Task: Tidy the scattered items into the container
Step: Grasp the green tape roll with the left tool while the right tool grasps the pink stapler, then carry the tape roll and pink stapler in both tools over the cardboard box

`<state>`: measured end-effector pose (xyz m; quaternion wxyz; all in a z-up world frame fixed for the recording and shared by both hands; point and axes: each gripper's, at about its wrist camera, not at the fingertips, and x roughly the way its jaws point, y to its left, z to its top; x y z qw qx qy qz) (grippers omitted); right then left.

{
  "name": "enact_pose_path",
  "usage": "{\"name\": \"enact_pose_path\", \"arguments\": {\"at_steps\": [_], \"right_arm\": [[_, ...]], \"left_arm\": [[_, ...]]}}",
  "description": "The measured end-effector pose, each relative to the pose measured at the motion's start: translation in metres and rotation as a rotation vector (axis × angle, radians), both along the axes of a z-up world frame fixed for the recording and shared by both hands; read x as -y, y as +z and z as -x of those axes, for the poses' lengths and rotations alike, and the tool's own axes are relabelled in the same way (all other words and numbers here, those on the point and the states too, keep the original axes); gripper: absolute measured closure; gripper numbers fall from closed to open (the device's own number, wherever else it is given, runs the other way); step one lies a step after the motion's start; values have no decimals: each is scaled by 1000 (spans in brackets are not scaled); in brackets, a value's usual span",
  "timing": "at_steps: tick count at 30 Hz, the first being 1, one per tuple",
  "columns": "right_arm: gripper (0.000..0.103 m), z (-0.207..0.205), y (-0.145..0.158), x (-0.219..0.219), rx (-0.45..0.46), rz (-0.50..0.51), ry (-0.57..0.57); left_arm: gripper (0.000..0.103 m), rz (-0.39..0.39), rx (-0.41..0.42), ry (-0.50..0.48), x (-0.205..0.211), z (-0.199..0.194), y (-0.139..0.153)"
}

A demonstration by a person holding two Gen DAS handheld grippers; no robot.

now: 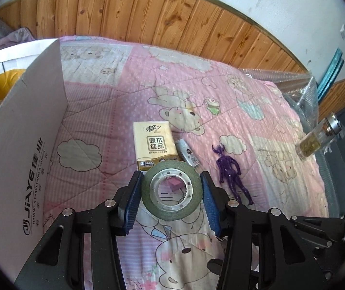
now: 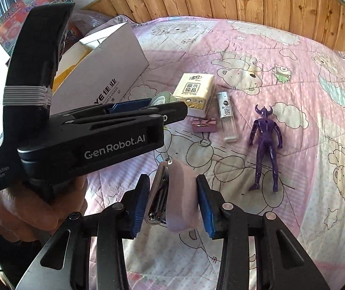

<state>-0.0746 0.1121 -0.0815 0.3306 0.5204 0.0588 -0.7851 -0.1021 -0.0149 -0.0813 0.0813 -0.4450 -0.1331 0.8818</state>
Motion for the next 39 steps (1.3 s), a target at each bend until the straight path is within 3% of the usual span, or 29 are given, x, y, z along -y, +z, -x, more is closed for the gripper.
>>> {"name": "enact_pose_path", "arguments": {"at_steps": [9, 18, 25, 39], "right_arm": [[62, -8, 20, 15, -49, 22, -21], [62, -15, 36, 32, -77, 52, -36], [62, -14, 66, 33, -130, 116, -80], [62, -25, 82, 63, -186, 139, -69]], "left_arm": [[54, -55, -74, 37, 24, -17, 48], [54, -77, -81, 48, 36, -34, 69], [54, -99, -124, 50, 39, -44, 91], [54, -169, -178, 150, 107, -75, 124]]}}
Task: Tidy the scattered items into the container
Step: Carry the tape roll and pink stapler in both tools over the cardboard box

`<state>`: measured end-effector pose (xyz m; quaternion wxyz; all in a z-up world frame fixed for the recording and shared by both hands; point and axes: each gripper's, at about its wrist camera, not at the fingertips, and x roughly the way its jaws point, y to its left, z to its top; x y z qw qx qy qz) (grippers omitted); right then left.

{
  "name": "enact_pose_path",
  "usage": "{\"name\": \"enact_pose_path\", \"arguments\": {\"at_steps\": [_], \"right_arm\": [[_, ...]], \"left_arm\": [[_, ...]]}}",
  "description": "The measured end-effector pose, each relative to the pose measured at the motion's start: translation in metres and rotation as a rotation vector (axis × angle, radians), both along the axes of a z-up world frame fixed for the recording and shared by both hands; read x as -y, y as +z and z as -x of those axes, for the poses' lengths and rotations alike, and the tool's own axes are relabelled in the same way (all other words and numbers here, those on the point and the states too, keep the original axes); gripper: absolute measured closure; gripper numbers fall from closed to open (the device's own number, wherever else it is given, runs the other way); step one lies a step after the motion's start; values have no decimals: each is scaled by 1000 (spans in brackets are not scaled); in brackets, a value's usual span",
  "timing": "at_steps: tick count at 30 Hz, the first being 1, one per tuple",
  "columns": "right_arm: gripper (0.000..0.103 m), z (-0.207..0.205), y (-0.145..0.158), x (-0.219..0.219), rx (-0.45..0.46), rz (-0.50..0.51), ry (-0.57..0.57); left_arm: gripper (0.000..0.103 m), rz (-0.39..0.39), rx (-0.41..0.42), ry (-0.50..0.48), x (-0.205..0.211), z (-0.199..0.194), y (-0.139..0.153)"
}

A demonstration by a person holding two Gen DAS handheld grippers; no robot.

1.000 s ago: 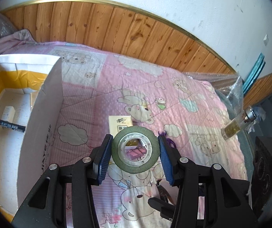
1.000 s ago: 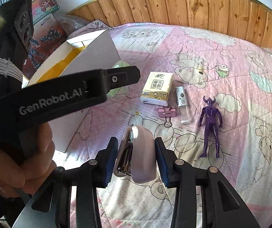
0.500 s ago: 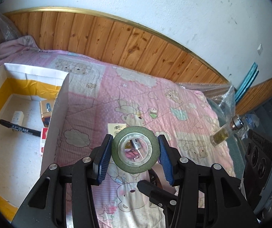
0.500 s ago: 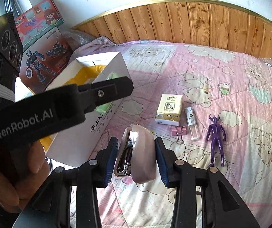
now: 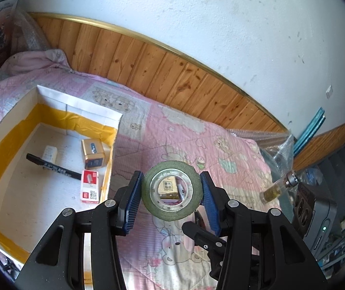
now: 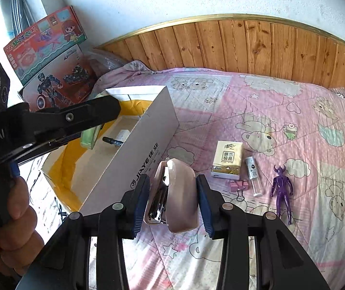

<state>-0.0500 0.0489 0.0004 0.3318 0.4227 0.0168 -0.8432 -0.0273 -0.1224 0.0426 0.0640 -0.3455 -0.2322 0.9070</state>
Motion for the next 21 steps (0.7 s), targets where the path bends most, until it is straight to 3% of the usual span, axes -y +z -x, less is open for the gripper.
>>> {"name": "enact_pose_path", "arguments": {"at_steps": [13, 21], "right_arm": [[62, -16, 18, 28, -53, 30, 47], [62, -29, 27, 45, -74, 51, 89]], "left_arm": [[54, 10, -22, 37, 33, -21, 5], [54, -58, -11, 137, 72, -48, -1]]}}
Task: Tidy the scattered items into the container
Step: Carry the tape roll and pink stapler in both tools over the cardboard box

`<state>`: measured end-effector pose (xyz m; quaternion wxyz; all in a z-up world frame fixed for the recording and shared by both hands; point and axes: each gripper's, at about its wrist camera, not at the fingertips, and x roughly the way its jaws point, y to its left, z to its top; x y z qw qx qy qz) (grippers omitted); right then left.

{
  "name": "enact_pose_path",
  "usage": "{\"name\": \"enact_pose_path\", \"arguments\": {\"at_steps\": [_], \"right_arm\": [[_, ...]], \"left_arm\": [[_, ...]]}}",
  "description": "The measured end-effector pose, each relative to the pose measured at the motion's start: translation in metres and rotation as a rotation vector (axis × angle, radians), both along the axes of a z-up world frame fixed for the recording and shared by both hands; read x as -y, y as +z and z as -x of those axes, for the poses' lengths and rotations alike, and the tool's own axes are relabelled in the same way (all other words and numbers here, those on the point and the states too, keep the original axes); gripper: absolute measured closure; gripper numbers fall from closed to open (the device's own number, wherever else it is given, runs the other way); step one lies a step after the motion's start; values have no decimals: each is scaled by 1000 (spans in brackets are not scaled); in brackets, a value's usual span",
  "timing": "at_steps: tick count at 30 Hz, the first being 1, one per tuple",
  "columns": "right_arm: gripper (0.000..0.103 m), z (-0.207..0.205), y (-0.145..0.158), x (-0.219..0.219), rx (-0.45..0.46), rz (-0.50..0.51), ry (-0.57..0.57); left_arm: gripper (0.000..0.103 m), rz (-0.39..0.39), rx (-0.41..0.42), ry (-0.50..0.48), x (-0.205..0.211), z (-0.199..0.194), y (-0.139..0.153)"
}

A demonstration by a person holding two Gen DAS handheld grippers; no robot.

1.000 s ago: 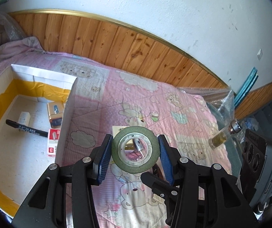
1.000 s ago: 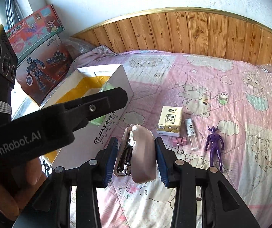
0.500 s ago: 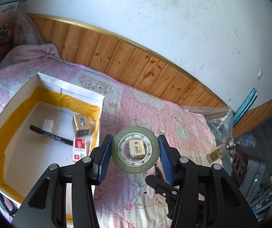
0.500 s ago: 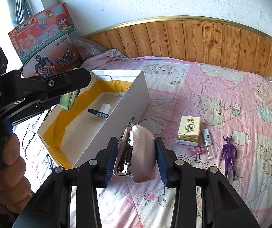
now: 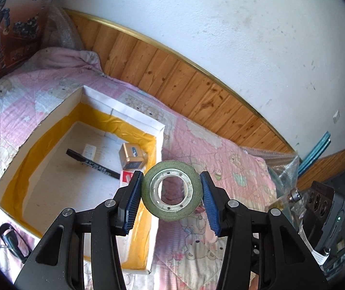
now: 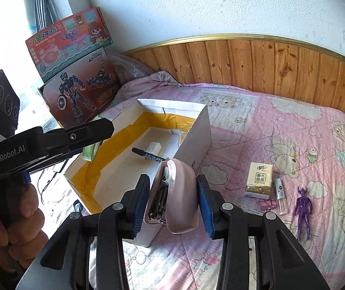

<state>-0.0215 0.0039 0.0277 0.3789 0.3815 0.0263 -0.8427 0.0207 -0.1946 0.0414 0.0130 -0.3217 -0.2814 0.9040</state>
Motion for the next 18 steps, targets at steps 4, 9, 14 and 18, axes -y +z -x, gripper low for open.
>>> {"name": "enact_pose_path", "arguments": {"at_steps": [4, 9, 14, 18], "right_arm": [[62, -6, 0, 8, -7, -3, 19], [62, -12, 1, 18, -17, -8, 31], [62, -20, 6, 30, -31, -1, 47], [62, -27, 15, 38, -54, 9, 60]], "left_arm": [[54, -18, 10, 54, 13, -10, -5], [54, -63, 15, 97, 26, -21, -11], [54, -69, 14, 102, 26, -19, -10], [54, -52, 21, 102, 24, -13, -9]]}}
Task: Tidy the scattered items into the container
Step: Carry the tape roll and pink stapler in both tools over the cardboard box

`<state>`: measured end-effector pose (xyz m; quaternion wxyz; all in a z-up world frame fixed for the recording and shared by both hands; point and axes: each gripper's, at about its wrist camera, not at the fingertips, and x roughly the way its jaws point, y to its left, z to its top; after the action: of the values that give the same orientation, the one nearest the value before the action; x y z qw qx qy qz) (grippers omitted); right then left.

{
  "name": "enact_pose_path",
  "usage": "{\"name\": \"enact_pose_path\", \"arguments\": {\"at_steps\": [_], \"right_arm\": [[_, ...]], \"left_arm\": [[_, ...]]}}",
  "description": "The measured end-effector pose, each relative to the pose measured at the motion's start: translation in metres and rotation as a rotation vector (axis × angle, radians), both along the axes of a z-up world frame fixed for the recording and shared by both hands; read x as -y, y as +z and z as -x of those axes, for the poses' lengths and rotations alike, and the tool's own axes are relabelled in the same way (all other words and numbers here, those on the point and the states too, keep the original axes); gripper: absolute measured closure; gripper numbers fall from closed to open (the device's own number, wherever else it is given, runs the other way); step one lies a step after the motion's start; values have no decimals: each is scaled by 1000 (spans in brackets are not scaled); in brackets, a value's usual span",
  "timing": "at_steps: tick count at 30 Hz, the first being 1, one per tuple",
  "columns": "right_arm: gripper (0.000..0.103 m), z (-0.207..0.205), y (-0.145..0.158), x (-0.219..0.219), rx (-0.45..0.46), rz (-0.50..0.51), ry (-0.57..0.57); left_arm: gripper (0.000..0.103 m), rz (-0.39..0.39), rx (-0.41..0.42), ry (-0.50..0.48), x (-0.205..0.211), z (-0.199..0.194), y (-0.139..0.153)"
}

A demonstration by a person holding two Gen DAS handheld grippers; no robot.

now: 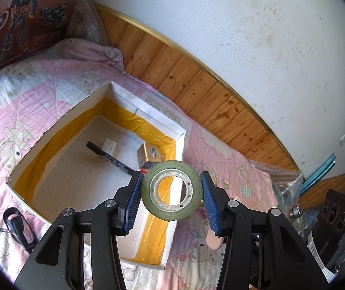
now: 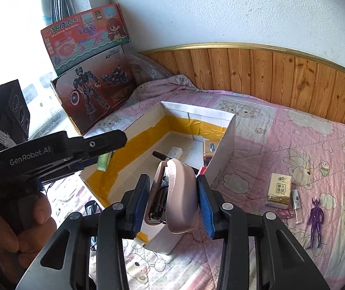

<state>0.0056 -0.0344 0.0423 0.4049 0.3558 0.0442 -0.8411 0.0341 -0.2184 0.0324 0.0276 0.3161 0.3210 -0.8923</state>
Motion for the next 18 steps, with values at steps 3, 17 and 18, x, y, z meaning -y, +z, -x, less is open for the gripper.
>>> {"name": "enact_pose_path", "arguments": {"at_steps": [3, 17, 18], "right_arm": [[62, -6, 7, 3, -32, -4, 3], [62, -12, 15, 29, -2, -9, 37], [62, -12, 15, 32, 2, -11, 41]], "left_arm": [[54, 1, 9, 16, 7, 1, -2], [54, -71, 50, 116, 51, 4, -21], [54, -77, 53, 118, 54, 4, -22]]}}
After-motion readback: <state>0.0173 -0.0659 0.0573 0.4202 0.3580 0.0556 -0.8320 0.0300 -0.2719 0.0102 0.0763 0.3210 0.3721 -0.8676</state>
